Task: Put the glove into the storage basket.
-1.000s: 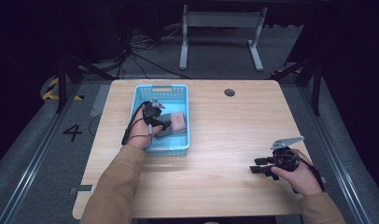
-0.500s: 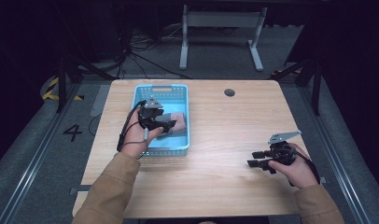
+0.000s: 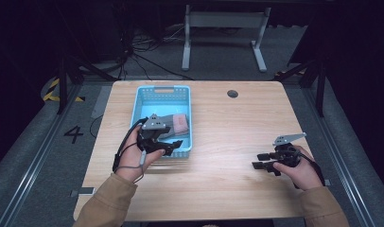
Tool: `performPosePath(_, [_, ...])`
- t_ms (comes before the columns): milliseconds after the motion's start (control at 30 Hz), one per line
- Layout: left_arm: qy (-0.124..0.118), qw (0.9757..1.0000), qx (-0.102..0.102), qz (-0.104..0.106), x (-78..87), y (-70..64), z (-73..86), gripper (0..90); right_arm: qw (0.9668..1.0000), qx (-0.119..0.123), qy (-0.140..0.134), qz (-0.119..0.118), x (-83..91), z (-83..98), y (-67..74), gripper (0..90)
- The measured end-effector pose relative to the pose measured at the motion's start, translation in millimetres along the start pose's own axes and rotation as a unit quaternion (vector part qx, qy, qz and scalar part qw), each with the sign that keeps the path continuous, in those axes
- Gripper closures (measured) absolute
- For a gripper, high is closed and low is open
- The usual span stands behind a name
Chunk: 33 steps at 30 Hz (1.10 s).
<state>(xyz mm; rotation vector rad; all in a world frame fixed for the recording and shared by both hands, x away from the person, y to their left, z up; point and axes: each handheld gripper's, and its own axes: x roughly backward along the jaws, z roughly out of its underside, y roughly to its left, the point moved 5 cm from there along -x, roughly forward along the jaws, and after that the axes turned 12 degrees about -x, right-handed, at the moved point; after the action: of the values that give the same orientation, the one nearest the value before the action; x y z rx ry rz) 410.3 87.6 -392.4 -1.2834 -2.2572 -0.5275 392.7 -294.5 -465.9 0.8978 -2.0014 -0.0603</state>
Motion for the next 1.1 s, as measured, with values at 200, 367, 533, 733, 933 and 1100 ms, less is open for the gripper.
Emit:
performPosePath(200, [-0.009, 0.9995, -0.003, 0.029, 5.3, -19.4, 11.5, 33.0, 1.0, -0.005, -0.003, 0.003, 2.9, 3.1, -0.9, 48.9])
performPosePath(367, [-0.002, 0.999, -0.014, 0.042, 9.1, -30.1, 26.2, 33.2, 1.0, -0.005, 0.002, 0.005, 2.1, 7.0, -2.0, 48.7])
performPosePath(533, [0.02, 0.9977, -0.039, 0.051, 6.7, -41.2, 41.7, 32.7, 1.0, -0.006, 0.003, 0.006, 1.5, 8.9, -1.9, 48.8])
performPosePath(733, [0.034, 0.9963, -0.035, 0.071, -1.3, -53.1, 63.5, 32.5, 1.0, -0.003, 0.004, 0.006, -0.6, 9.7, -1.6, 48.7])
performPosePath(933, [0.051, 0.9954, -0.024, 0.077, -14.6, -58.5, 79.6, 32.3, 0.9999, -0.005, 0.007, 0.006, -2.8, 10.6, -2.0, 48.8])
performPosePath(1100, [0.062, 0.9953, -0.022, 0.072, -27.8, -61.7, 87.1, 31.1, 0.9999, -0.006, 0.011, 0.006, -4.9, 11.7, -2.8, 48.8])
